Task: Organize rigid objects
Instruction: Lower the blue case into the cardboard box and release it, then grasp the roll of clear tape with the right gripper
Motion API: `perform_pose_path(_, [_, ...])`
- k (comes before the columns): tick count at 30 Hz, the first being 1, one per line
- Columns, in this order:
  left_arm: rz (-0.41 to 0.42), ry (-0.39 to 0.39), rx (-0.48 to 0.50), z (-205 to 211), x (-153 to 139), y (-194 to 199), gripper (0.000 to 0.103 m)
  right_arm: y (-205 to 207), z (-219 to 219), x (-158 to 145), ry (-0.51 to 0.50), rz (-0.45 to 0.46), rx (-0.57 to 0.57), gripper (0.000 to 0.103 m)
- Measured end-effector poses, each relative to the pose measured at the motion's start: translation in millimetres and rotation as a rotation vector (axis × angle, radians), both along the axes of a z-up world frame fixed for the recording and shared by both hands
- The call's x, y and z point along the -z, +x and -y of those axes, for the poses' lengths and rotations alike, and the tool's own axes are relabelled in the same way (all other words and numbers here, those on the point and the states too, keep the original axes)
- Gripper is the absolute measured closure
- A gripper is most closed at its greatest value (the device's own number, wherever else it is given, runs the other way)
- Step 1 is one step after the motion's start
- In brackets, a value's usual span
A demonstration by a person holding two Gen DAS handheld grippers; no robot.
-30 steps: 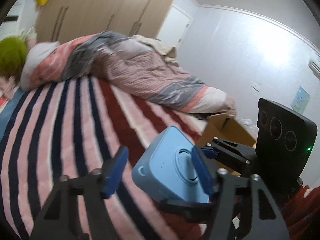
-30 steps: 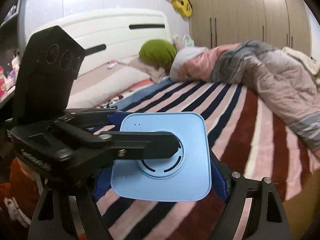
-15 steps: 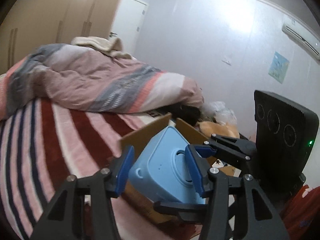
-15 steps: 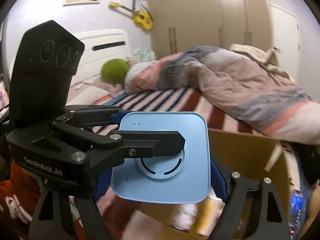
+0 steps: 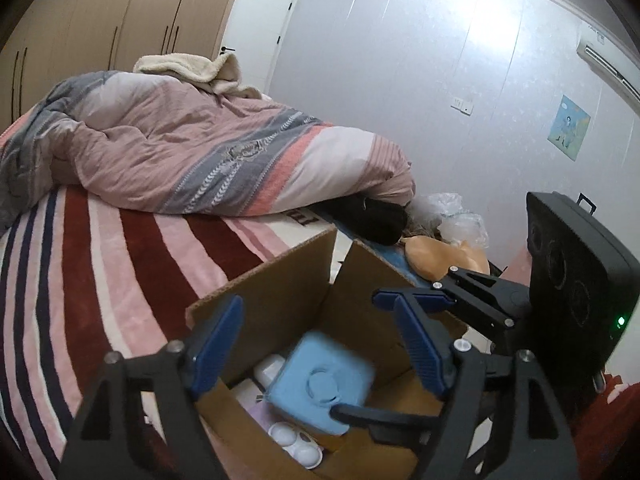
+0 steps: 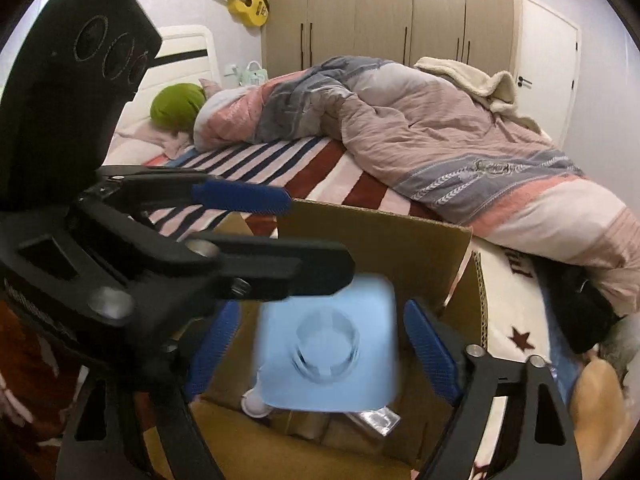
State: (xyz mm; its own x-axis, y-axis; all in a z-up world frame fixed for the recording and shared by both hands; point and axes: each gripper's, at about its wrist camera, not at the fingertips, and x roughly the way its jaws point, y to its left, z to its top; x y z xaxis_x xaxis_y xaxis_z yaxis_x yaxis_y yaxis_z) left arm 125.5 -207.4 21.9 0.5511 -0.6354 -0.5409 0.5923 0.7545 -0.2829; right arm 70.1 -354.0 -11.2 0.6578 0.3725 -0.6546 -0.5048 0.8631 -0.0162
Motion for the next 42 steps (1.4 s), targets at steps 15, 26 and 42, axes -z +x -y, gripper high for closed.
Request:
perform_pose_path(15, [0.064, -0.030, -0.194, -123, -16, -59, 0.027, -31, -66, -21, 0.056, -0.012, -0.121, 0.016])
perform_pose_path(26, [0.051, -0.024, -0.401, -243, 25, -81, 0.022, -28, -184, 9, 0.051, -0.113, -0.286, 0.016])
perform_pose_path(42, [-0.089, 0.005, -0.431, -292, 127, -36, 0.021, 61, -205, 143, -0.069, -0.248, -0.007, 0.026])
